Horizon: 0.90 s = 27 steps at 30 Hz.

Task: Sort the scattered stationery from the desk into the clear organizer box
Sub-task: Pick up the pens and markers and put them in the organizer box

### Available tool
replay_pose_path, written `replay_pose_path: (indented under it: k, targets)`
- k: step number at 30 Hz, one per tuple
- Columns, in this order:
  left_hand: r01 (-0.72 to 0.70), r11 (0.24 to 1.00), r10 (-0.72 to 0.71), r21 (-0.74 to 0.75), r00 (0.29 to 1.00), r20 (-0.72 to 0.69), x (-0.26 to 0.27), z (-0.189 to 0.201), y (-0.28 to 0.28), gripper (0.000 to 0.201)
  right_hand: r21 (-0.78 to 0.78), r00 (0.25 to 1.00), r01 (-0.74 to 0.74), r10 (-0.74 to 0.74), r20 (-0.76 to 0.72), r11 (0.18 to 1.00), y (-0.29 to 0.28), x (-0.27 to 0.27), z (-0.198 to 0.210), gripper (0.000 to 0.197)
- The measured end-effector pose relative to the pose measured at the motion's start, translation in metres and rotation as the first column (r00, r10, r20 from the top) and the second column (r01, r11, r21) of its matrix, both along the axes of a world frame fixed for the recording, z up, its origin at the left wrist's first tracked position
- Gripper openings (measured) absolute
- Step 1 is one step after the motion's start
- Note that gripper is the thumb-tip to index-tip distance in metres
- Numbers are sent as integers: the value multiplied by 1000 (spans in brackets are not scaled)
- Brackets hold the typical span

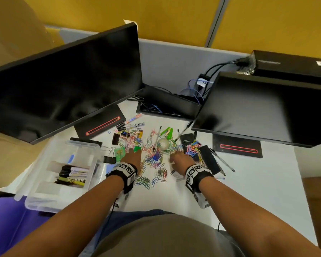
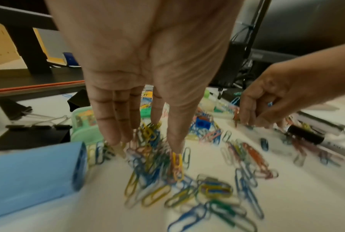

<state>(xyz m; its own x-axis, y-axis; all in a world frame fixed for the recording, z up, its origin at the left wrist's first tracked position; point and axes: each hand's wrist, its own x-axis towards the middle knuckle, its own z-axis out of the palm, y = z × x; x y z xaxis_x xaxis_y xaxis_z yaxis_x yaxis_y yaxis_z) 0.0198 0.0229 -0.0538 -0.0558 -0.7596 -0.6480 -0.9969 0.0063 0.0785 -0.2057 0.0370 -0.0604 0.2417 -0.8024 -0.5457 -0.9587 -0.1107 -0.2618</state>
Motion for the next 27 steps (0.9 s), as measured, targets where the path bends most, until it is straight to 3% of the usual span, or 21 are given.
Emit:
replay_pose_path:
  k: [6, 9, 11, 13, 18, 23, 27]
  targets:
    - [49, 998, -49, 44, 999, 9, 8, -22, 10, 102, -13, 989, -119, 119, 83, 993, 3, 10, -9, 32]
    - [85, 996, -85, -15, 995, -49, 7, -28, 16, 71, -34, 967, -213, 215, 133, 977, 5, 19, -12, 52]
    - [100, 992, -105, -82, 992, -69, 7, -28, 19, 47, -54, 957, -255, 260, 128, 965, 3, 24, -14, 53]
    - [105, 989, -114, -107, 990, -83, 7, -27, 20, 36, -69, 953, -276, 283, 112, 959, 2, 28, -18, 48]
    - [84, 987, -98, -137, 990, -100, 11, -24, 15, 19, -119, 930, -351, 361, 75, 929, 0, 35, -24, 42]
    - [40, 982, -66, -187, 989, -132, 11, -20, 9, 19, -193, 922, -361, 380, 70, 912, -1, 38, -29, 22]
    - [3, 980, -39, -201, 984, -175, 12, -19, 6, 15, -189, 928, -350, 366, 62, 918, -3, 37, -35, 23]
